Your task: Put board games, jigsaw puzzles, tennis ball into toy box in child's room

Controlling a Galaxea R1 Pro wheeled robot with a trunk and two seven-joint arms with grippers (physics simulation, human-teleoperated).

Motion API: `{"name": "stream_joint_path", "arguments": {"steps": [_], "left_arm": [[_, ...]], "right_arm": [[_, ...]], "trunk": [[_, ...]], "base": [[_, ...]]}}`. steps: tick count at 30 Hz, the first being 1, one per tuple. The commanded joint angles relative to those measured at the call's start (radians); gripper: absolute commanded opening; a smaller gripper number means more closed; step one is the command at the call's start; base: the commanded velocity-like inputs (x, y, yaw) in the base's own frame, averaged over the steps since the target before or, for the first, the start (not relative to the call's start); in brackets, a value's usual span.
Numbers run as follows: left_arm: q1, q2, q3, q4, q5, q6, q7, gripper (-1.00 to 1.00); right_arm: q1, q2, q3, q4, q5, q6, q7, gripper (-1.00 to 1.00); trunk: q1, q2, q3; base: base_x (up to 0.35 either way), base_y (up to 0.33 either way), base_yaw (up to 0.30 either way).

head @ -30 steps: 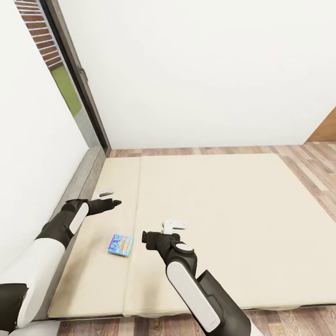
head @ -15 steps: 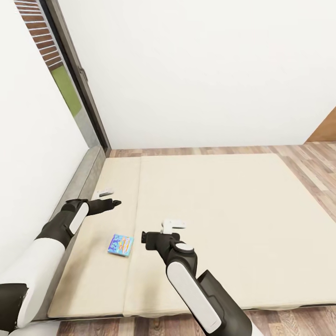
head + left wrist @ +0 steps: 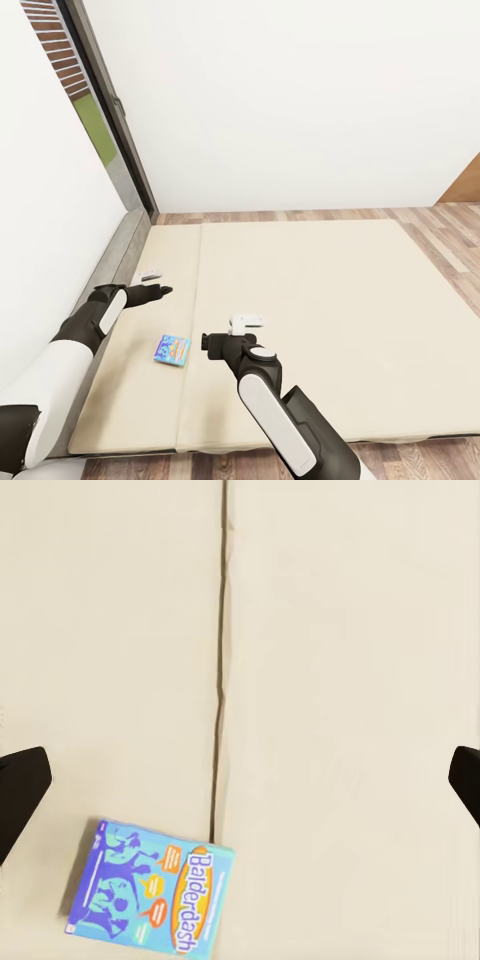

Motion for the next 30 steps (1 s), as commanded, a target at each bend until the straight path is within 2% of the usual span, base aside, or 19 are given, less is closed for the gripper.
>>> {"name": "stream_joint_path", "arguments": {"steps": [1, 9, 30], "left_arm": [[-0.001, 0.001, -0.003, -0.001, 0.0, 0.003, 0.004, 1.0], [-0.001, -0.002, -0.003, -0.001, 0.002, 0.002, 0.078, 1.0], [-0.001, -0.002, -0.003, -0.001, 0.002, 0.0, 0.091, 1.0]], "right_arm": [[-0.001, 0.0, 0.001, -0.001, -0.008, 0.003, -0.01, 1.0], [-0.001, 0.0, 0.001, -0.001, -0.008, 0.002, -0.01, 1.0], [-0.002, 0.0, -0.003, -0.003, -0.008, 0.006, -0.012, 1.0]], "trunk": [[0.001, -0.002, -0.002], [0.001, -0.002, -0.002], [0.001, -0.002, -0.029]], "base": [[0.0, 0.0, 0.0], [0.0, 0.0, 0.0], [0.0, 0.0, 0.0]]}}
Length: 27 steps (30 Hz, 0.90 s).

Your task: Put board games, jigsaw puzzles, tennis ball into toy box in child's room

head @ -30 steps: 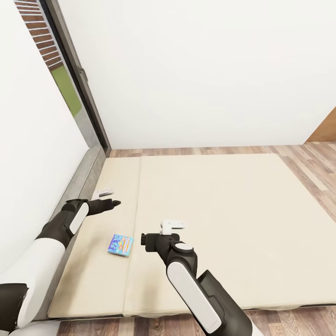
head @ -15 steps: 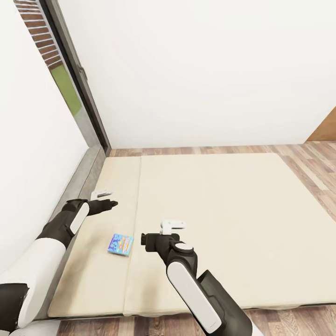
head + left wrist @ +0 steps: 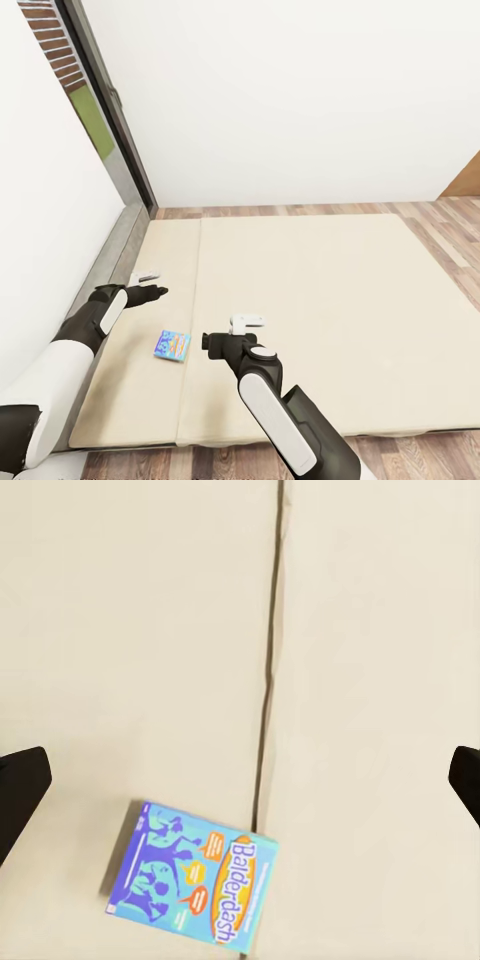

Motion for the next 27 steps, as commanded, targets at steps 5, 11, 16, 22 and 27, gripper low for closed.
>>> {"name": "stream_joint_path", "arguments": {"steps": [5, 11, 16, 22, 27], "left_arm": [[-0.001, 0.002, -0.002, -0.001, -0.002, 0.003, -0.002, 1.0], [-0.001, 0.002, -0.001, -0.001, -0.001, 0.002, -0.002, 1.0], [-0.001, 0.002, -0.001, -0.001, 0.0, 0.001, -0.003, 1.0], [-0.001, 0.002, -0.001, -0.001, 0.0, 0.0, -0.003, 1.0], [-0.001, 0.002, -0.001, -0.001, 0.001, 0.0, -0.003, 1.0]], "right_arm": [[-0.002, 0.0, 0.0, -0.005, -0.008, 0.01, 0.006, 1.0], [-0.004, 0.0, -0.017, -0.008, -0.011, 0.016, 0.1, 1.0], [-0.006, -0.057, -0.104, -0.008, -0.018, 0.028, 0.349, 1.0], [-0.005, -0.096, -0.182, -0.008, -0.02, 0.083, 0.714, 1.0], [-0.005, -0.105, -0.225, -0.008, -0.019, 0.125, 0.959, 1.0]], "trunk": [[0.0, -0.002, -0.01], [0.0, -0.002, -0.02], [0.0, -0.002, -0.028], [0.0, -0.002, -0.038], [0.0, -0.002, -0.046]], "base": [[0.0, 0.0, 0.0], [0.0, 0.0, 0.0], [0.0, 0.0, 0.0], [0.0, 0.0, 0.0], [0.0, 0.0, 0.0]]}}
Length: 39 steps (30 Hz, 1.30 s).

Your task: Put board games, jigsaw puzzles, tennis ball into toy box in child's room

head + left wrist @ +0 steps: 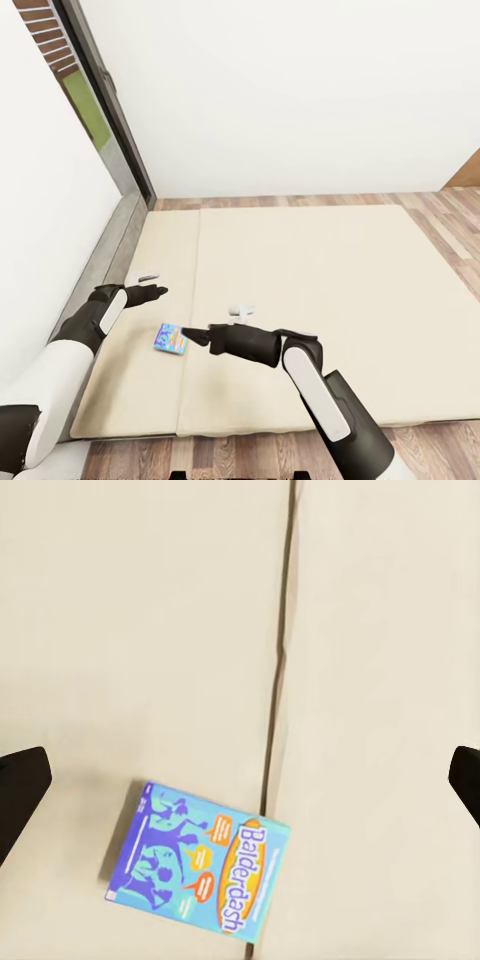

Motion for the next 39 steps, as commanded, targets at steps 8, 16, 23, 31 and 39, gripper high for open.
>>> {"name": "stream_joint_path", "arguments": {"steps": [8, 16, 23, 31, 39], "left_arm": [[-0.001, 0.001, -0.003, -0.001, -0.001, 0.002, -0.003, 1.0], [-0.001, 0.001, -0.003, -0.001, -0.001, 0.002, -0.003, 1.0], [-0.001, 0.001, -0.003, -0.001, -0.002, -0.005, -0.002, 1.0], [-0.001, 0.001, -0.003, 0.0, -0.003, -0.018, -0.001, 1.0], [-0.001, 0.001, -0.003, 0.003, -0.001, -0.057, -0.001, 1.0]], "right_arm": [[0.002, -0.005, -0.06, 0.0, 0.006, 0.032, 0.137, 1.0], [0.002, 0.004, -0.076, 0.0, 0.004, 0.043, 0.157, 1.0], [0.002, 0.024, -0.069, 0.0, 0.004, 0.084, 0.159, 1.0], [0.002, 0.037, -0.027, 0.0, 0.005, 0.093, 0.158, 1.0], [0.001, 0.039, -0.009, 0.0, 0.006, 0.092, 0.155, 1.0]], "trunk": [[0.0, -0.002, -0.015], [0.0, -0.002, -0.028], [0.0, -0.002, -0.04], [0.0, -0.002, -0.053], [0.0, -0.002, -0.066]], "base": [[0.0, 0.0, 0.0], [0.0, 0.0, 0.0], [0.0, 0.0, 0.0], [0.0, 0.0, 0.0], [0.0, 0.0, 0.0]]}}
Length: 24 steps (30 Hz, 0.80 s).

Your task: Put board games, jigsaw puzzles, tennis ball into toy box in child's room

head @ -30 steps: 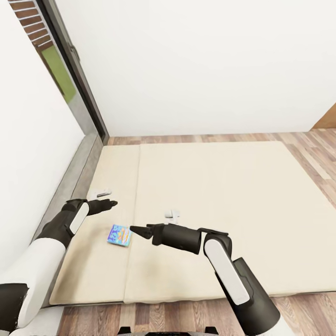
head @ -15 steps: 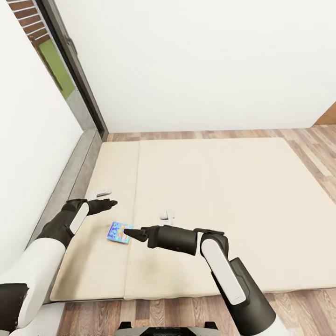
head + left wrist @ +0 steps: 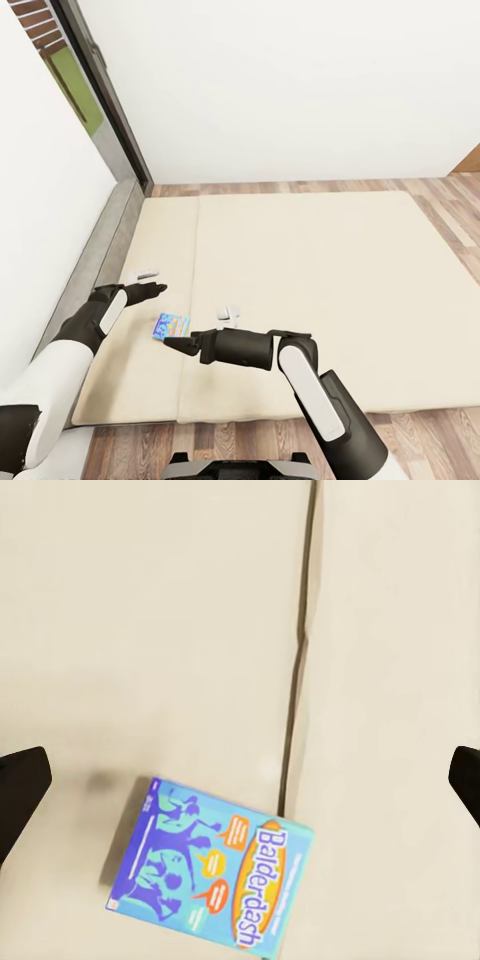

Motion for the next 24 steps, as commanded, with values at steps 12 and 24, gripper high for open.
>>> {"name": "stream_joint_path", "arguments": {"steps": [12, 24], "left_arm": [[-0.001, 0.001, -0.004, 0.006, 0.0, -0.048, -0.001, 1.0], [-0.001, 0.001, -0.006, 0.008, 0.0, -0.092, -0.001, 1.0]], "right_arm": [[-0.001, 0.001, 0.004, 0.0, 0.008, 0.003, 0.004, 1.0], [-0.001, 0.001, 0.007, 0.001, 0.008, 0.003, 0.004, 1.0]], "trunk": [[0.0, -0.002, -0.021], [0.0, -0.002, -0.041]], "base": [[0.0, 0.0, 0.0], [0.0, 0.0, 0.0]]}}
